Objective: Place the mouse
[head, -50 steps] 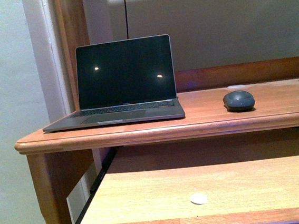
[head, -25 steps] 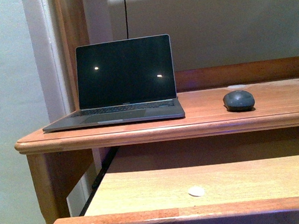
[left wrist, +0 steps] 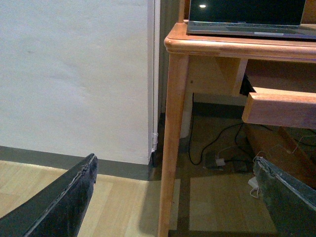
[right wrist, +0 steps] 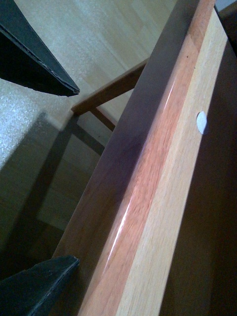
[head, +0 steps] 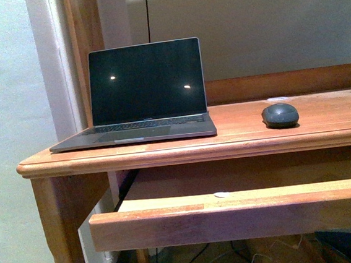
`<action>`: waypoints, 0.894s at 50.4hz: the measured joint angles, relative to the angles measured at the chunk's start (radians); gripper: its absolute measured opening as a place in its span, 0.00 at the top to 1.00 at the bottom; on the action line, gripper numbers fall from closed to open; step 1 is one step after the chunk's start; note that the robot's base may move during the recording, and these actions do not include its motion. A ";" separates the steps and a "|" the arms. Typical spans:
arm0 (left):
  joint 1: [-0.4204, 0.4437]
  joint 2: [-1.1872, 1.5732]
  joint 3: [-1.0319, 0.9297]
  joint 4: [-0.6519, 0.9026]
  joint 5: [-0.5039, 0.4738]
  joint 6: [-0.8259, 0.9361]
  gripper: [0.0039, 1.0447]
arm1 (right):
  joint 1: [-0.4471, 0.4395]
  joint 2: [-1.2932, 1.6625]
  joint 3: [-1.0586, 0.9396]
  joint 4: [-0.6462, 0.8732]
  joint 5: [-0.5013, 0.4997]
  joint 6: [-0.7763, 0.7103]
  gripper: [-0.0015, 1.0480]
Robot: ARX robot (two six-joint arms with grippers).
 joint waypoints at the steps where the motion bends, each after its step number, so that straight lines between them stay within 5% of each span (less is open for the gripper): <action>1: 0.000 0.000 0.000 0.000 0.000 0.000 0.07 | 0.010 0.012 0.010 0.006 0.016 0.008 0.07; 23: 0.000 0.000 0.000 0.000 0.000 0.000 0.07 | 0.173 0.239 0.193 0.135 0.281 0.162 0.07; 45: 0.000 0.000 0.000 0.000 0.000 0.000 0.07 | 0.211 0.317 0.241 0.224 0.433 0.222 0.07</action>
